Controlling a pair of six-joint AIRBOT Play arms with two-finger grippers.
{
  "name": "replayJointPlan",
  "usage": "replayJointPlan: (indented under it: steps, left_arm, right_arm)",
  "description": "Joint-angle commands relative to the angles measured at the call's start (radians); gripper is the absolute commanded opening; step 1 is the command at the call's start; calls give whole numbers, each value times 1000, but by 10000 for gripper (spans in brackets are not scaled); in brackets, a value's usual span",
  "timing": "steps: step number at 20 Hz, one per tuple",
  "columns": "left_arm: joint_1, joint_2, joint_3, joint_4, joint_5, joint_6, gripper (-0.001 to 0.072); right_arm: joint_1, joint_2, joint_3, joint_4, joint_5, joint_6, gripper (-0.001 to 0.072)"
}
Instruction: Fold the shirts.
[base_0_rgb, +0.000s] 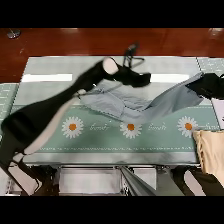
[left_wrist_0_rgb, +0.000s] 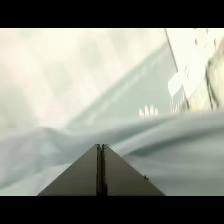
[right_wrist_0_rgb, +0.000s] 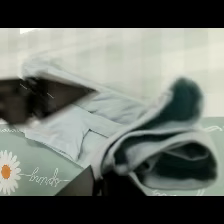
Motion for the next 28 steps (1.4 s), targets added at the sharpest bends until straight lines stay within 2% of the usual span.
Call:
replayJointPlan:
  steps: [1,6,9,11,15,17,20,21,22,23,24,25,28]
  left_arm:
    - [216,143,10,46,-142,-13,20]
    - [473,434,8,326,-297,-13,21]
    - [594,645,-129,523,-311,1,21]
    - [657,800,-319,529,-299,2,21]
    - [651,1123,-760,443,-177,2,22]
    - [650,1232,-928,396,-149,2,22]
    - [650,1302,-1075,370,-148,-27,21]
    - [650,1303,-1106,358,-142,-29,21]
    - [650,1299,-1129,344,-121,-28,22]
    - [650,1293,-1152,333,-83,-28,21]
    - [650,1287,-1169,321,-47,-29,22]
    - [650,1277,-1181,310,-18,-29,22]
    - [650,1239,-1183,311,-11,-28,22]
  right_arm:
    - [124,-33,13,7,-75,28,30]
    - [473,-286,154,24,-302,92,30]
    - [631,-523,327,24,-360,97,30]
    - [698,-687,446,25,-380,100,30]
    - [756,-953,608,26,-384,110,30]
    - [766,-1043,657,51,-366,110,30]
    - [772,-1120,695,105,-340,110,31]
    - [773,-1131,695,113,-349,109,54]
    - [772,-1142,695,138,-357,91,408]
    - [770,-1145,695,181,-348,30,624]
    - [753,-1140,699,232,-319,-25,631]
    - [726,-1128,711,259,-280,-24,631]
    - [575,-1021,747,190,-85,-18,626]
